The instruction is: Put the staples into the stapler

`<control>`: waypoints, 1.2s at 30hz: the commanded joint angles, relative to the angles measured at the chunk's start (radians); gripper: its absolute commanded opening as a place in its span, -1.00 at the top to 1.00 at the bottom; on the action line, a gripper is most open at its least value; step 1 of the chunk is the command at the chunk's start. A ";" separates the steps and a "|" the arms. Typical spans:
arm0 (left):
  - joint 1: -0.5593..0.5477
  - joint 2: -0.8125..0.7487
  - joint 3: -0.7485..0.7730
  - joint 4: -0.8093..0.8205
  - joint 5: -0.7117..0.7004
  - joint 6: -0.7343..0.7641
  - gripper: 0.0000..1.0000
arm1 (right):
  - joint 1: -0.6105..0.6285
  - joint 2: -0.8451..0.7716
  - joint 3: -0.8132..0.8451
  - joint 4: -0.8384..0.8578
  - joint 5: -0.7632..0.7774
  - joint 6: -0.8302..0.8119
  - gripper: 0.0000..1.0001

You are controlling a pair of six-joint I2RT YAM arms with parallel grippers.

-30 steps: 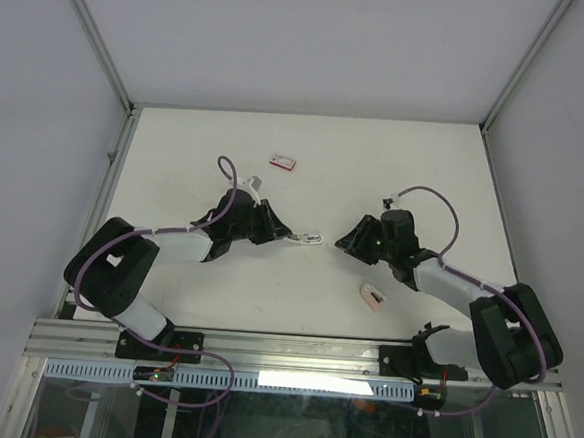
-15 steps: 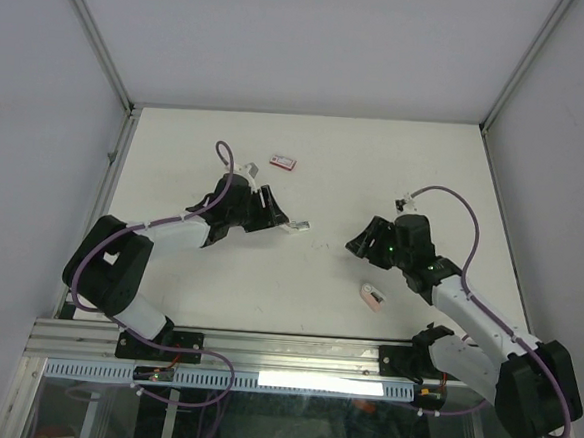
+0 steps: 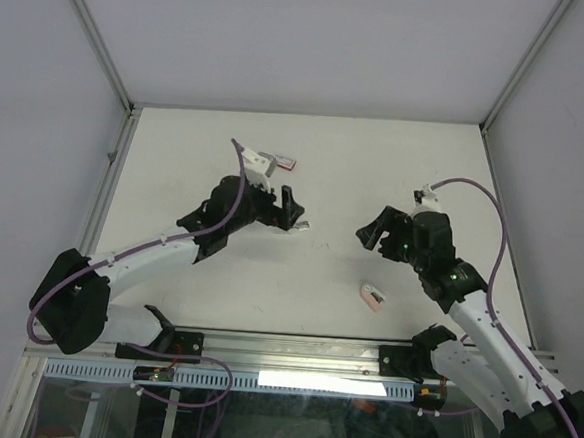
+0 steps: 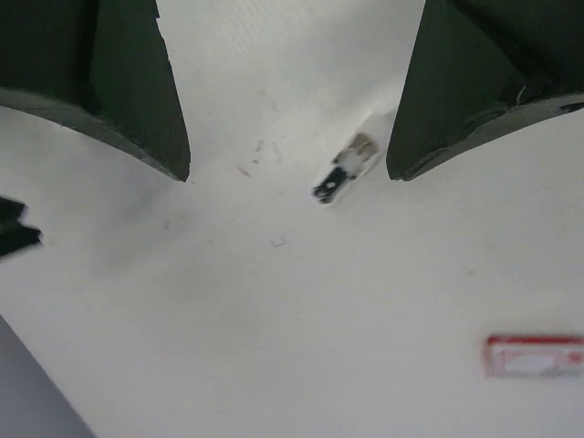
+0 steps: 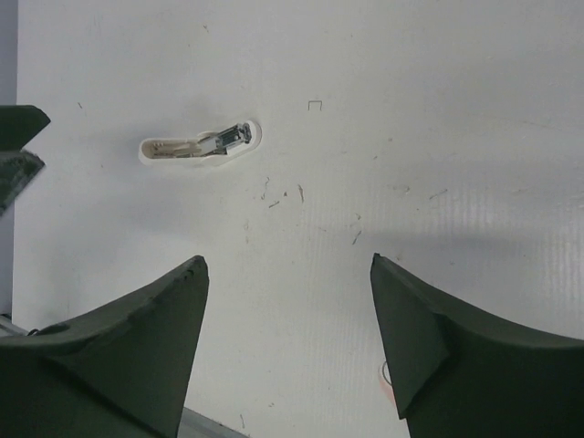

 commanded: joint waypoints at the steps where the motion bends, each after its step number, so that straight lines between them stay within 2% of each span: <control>1: -0.196 0.026 -0.038 0.317 0.152 0.324 -0.83 | -0.003 -0.097 0.087 -0.057 0.108 -0.051 -0.54; 6: -0.279 0.228 -0.065 0.641 0.441 0.430 -0.79 | -0.003 -0.178 0.120 -0.088 0.154 -0.068 -0.63; 10: -0.329 0.380 -0.031 0.786 0.512 0.483 -0.80 | -0.003 -0.220 0.123 -0.087 0.155 -0.066 -0.65; 14: -0.373 0.518 0.038 0.861 0.584 0.492 -0.81 | -0.003 -0.234 0.119 -0.081 0.149 -0.065 -0.66; 23: -0.428 0.672 0.120 0.907 0.604 0.487 -0.81 | -0.003 -0.250 0.118 -0.080 0.134 -0.073 -0.67; 36: -0.475 0.794 0.230 0.819 0.638 0.489 -0.78 | -0.004 -0.257 0.095 -0.067 0.117 -0.062 -0.67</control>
